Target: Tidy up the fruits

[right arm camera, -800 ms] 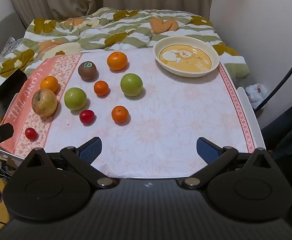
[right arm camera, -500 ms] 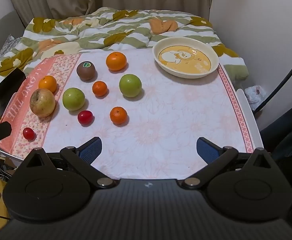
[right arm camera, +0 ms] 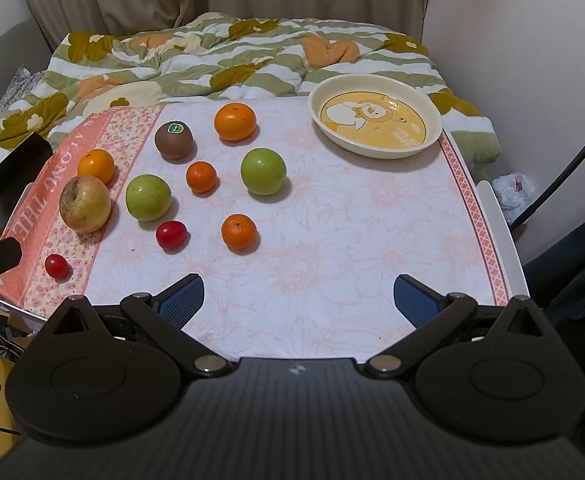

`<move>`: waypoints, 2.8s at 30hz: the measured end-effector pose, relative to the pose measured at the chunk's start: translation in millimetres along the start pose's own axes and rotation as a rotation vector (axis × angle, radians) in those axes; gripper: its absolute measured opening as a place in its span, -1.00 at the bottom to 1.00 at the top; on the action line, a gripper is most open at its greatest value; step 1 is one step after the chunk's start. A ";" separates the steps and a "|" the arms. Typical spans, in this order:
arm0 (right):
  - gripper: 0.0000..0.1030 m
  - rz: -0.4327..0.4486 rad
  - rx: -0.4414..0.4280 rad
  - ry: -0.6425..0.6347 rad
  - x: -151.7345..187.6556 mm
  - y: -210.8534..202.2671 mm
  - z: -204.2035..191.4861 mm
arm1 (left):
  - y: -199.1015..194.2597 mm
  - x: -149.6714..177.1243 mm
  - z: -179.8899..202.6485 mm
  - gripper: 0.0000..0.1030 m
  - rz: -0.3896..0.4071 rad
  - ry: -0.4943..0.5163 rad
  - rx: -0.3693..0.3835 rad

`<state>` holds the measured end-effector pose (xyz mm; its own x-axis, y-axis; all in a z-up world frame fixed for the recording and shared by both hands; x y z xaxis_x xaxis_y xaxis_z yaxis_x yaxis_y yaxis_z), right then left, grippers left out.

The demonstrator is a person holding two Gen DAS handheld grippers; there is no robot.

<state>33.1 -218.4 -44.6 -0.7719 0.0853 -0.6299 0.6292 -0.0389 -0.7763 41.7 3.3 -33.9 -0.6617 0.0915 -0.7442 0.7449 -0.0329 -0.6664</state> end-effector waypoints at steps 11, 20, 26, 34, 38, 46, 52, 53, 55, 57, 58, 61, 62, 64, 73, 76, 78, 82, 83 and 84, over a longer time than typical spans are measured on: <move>1.00 0.003 -0.001 -0.001 0.0 -2.5 -0.7 | -1.2 -1.7 -1.5 1.00 -0.001 -0.007 0.002; 1.00 0.004 0.001 -0.005 -0.7 -1.9 -4.3 | -1.6 -2.2 -2.1 1.00 -0.002 -0.010 0.003; 1.00 0.005 0.002 -0.009 -0.7 -3.5 -4.3 | -1.0 -2.9 -6.5 1.00 -0.008 -0.020 0.006; 1.00 0.009 0.004 -0.011 -1.2 -4.4 -5.7 | -1.9 -3.1 -10.0 1.00 -0.005 -0.022 0.006; 1.00 0.012 0.008 -0.011 -2.6 -6.5 -6.2 | -2.1 -3.0 -11.2 1.00 -0.006 -0.025 0.007; 1.00 0.013 0.007 -0.012 -2.5 -6.7 -6.7 | -2.2 -2.8 -11.9 1.00 -0.004 -0.025 0.006; 1.00 0.019 0.003 -0.011 -5.8 -11.4 -6.3 | -3.8 -4.6 -16.3 1.00 0.004 -0.031 0.007; 1.00 0.020 0.001 -0.009 -5.9 -12.6 -6.5 | -3.7 -5.4 -17.0 1.00 0.003 -0.032 0.006; 1.00 0.018 -0.006 -0.005 -7.6 -12.8 -6.3 | -3.3 -6.0 -18.4 1.00 0.003 -0.035 0.005; 1.00 0.016 -0.001 -0.007 -8.7 -12.0 -6.6 | -2.6 -6.4 -19.7 1.00 0.002 -0.036 0.004; 1.00 0.016 0.001 -0.009 -7.1 -11.2 -8.1 | -2.2 -6.8 -20.2 1.00 0.001 -0.038 0.003; 1.00 0.017 0.002 -0.010 -7.0 -10.9 -9.0 | -1.1 -5.6 -21.6 1.00 0.001 -0.039 0.004; 1.00 0.017 0.003 -0.010 -6.6 -10.9 -9.5 | -0.8 -5.3 -22.2 1.00 0.001 -0.038 0.003; 1.00 0.016 -0.002 -0.007 -6.9 -10.5 -9.5 | -0.1 -5.8 -23.1 1.00 0.001 -0.039 0.003; 1.00 0.026 -0.007 0.004 -11.5 -10.9 -14.9 | 0.5 -8.5 -32.5 1.00 0.006 -0.042 0.012; 1.00 0.012 -0.022 0.002 -13.0 -10.6 -20.3 | 2.1 -10.6 -39.3 1.00 -0.001 -0.055 0.003; 1.00 0.004 -0.026 -0.011 -13.9 -7.9 -26.1 | 5.1 -9.9 -43.6 1.00 -0.002 -0.049 -0.012; 1.00 -0.013 -0.038 -0.039 -13.4 6.7 -38.8 | 19.0 -2.5 -50.4 1.00 -0.018 -0.014 -0.045; 1.00 -0.015 -0.042 -0.044 -12.6 11.7 -41.9 | 25.1 1.0 -53.3 1.00 -0.029 -0.011 -0.047; 1.00 -0.019 -0.045 -0.049 -11.6 16.5 -45.0 | 30.2 4.6 -56.2 1.00 -0.036 -0.012 -0.047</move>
<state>56.6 -175.2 -49.0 -0.7865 0.0364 -0.6165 0.6171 0.0074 -0.7868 65.9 58.6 -54.8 -0.6891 0.0799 -0.7203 0.7234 0.0174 -0.6902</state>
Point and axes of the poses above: each gripper's, at about its wrist camera, not at the fingertips, and y roughly the way its jaws point, z to its right, x to its underside, the point moved 5 cm from there along y, roughly the way its jaws point, and after that the axes turned 2 degrees about z, right-handed, at the moved point
